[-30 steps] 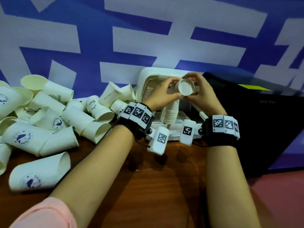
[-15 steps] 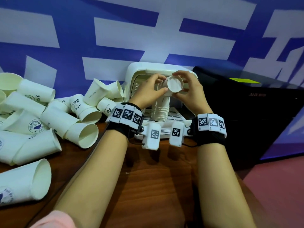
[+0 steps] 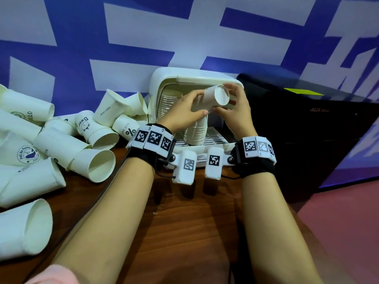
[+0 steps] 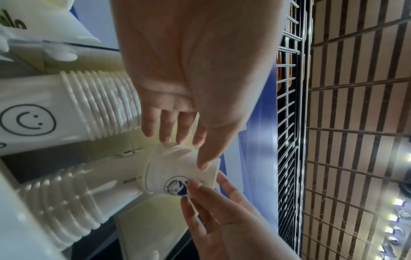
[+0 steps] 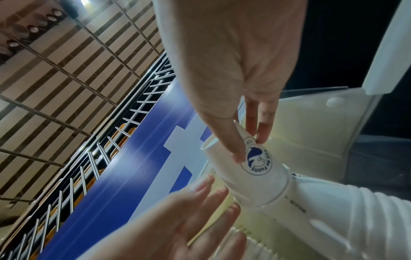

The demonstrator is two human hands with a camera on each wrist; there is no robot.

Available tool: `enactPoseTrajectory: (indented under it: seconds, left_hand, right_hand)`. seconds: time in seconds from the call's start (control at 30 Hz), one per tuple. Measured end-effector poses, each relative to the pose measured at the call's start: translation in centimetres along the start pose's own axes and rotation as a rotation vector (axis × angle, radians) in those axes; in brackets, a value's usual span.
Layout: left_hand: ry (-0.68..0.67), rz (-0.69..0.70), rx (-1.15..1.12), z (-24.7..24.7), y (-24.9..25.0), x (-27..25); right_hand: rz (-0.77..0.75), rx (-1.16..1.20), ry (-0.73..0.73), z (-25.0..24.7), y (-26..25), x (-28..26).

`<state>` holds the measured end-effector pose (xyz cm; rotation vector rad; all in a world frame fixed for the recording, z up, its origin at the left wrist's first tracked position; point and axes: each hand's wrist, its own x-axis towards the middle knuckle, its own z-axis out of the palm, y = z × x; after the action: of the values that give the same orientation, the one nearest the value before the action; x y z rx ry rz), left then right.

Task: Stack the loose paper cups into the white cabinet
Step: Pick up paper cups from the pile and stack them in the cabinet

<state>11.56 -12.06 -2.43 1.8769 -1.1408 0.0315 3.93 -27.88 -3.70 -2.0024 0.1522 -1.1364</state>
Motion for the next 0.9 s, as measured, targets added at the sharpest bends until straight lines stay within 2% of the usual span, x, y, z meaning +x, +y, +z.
enactPoseTrajectory:
  seconds: [0.23, 0.4, 0.63, 0.83, 0.9]
  left_hand:
    - [-0.012, -0.028, -0.085, -0.1, -0.1, -0.1]
    - [-0.033, -0.047, -0.049, -0.1, -0.4, -0.2]
    - [-0.068, -0.057, 0.003, 0.1, -0.3, -0.3]
    - [-0.088, -0.110, 0.025, 0.2, -0.4, -0.4]
    - [-0.106, -0.129, 0.022, 0.4, -0.6, -0.5]
  right_hand:
    - [0.100, 0.074, 0.066, 0.7, 0.3, -0.1]
    - [0.174, 0.075, 0.132, 1.0, 0.7, 0.0]
    - [0.228, 0.102, 0.104, 1.6, 1.3, 0.5]
    - [0.360, 0.233, 0.225, 2.0, 1.3, 0.5]
    - [0.374, 0.236, 0.214, 2.0, 1.5, 0.7]
